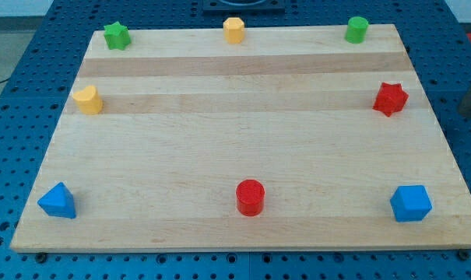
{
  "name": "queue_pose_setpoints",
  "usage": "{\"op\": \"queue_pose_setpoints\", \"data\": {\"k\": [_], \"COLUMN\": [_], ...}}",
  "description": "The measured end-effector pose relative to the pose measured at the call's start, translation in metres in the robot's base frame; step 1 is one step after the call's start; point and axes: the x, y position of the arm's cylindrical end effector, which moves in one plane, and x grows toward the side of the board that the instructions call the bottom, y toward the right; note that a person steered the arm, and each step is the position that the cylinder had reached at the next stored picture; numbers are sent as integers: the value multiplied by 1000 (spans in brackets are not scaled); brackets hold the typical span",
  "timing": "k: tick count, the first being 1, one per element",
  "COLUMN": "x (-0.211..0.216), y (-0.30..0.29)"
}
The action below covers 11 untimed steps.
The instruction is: Move red star to the center
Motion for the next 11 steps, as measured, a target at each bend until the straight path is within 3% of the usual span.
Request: {"op": "queue_pose_setpoints", "data": {"k": [1, 2, 4, 6, 7, 9, 11], "x": [34, 42, -25, -29, -56, -110, -115], "y": [0, 0, -32, -124, -171, -152, -210]}}
